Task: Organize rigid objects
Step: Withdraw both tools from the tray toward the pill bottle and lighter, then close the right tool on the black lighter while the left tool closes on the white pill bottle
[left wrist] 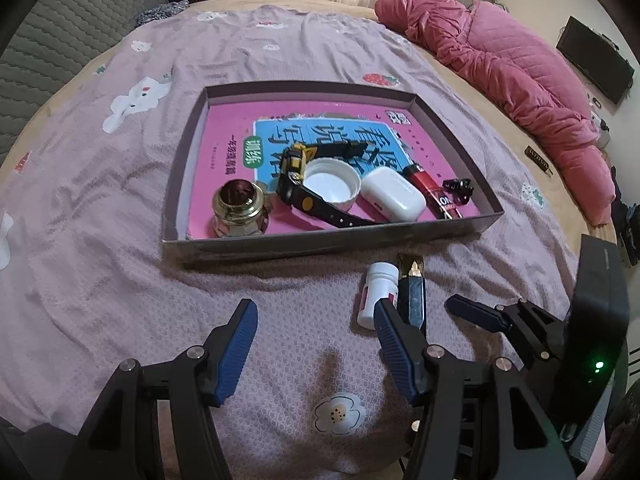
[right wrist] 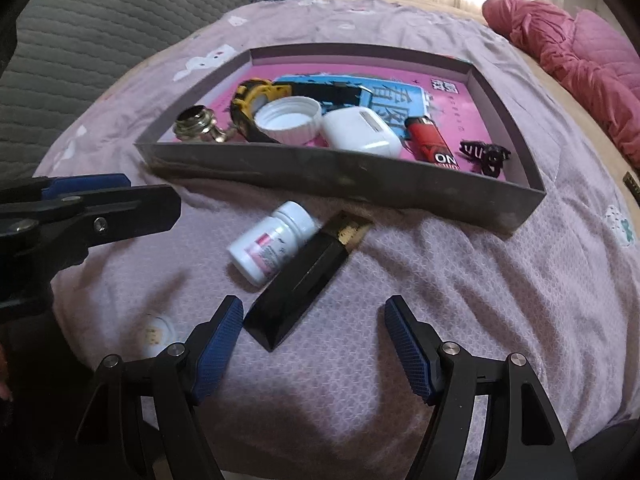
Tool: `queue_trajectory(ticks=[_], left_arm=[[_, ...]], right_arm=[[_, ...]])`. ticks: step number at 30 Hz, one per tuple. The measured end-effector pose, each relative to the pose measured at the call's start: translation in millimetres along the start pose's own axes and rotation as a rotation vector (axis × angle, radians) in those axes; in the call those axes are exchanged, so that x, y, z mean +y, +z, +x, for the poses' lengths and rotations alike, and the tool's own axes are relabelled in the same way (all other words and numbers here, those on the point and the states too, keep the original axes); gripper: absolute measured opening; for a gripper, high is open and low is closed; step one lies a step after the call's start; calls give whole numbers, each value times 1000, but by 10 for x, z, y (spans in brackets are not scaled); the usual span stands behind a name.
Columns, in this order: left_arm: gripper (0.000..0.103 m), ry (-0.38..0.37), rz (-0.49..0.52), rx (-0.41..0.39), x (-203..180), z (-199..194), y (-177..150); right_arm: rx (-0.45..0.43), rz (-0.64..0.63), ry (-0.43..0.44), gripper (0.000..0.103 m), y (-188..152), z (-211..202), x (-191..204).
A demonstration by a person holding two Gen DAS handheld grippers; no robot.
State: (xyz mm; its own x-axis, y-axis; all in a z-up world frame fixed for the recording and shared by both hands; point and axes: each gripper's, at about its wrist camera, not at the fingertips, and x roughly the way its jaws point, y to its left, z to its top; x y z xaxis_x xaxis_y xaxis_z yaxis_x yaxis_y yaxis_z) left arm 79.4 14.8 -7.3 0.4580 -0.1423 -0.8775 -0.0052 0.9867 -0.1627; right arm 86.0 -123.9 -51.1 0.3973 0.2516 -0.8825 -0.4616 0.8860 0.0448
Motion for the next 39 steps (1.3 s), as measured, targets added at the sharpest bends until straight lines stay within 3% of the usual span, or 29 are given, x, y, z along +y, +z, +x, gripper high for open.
queue_trajectory(ticks=[10, 17, 31, 39], left_arm=[[60, -32, 49, 44, -203, 202, 11], [60, -41, 73, 80, -295, 358, 59], [60, -34, 118, 117, -294, 588, 74], [59, -40, 132, 143, -268, 679, 99]], right_arm=[[-1, 31, -31, 76, -51, -55, -180], [-9, -21, -80, 76, -70, -107, -147], [-5, 40, -66, 76, -14, -55, -244], [-6, 2, -88, 76, 62, 72, -208]])
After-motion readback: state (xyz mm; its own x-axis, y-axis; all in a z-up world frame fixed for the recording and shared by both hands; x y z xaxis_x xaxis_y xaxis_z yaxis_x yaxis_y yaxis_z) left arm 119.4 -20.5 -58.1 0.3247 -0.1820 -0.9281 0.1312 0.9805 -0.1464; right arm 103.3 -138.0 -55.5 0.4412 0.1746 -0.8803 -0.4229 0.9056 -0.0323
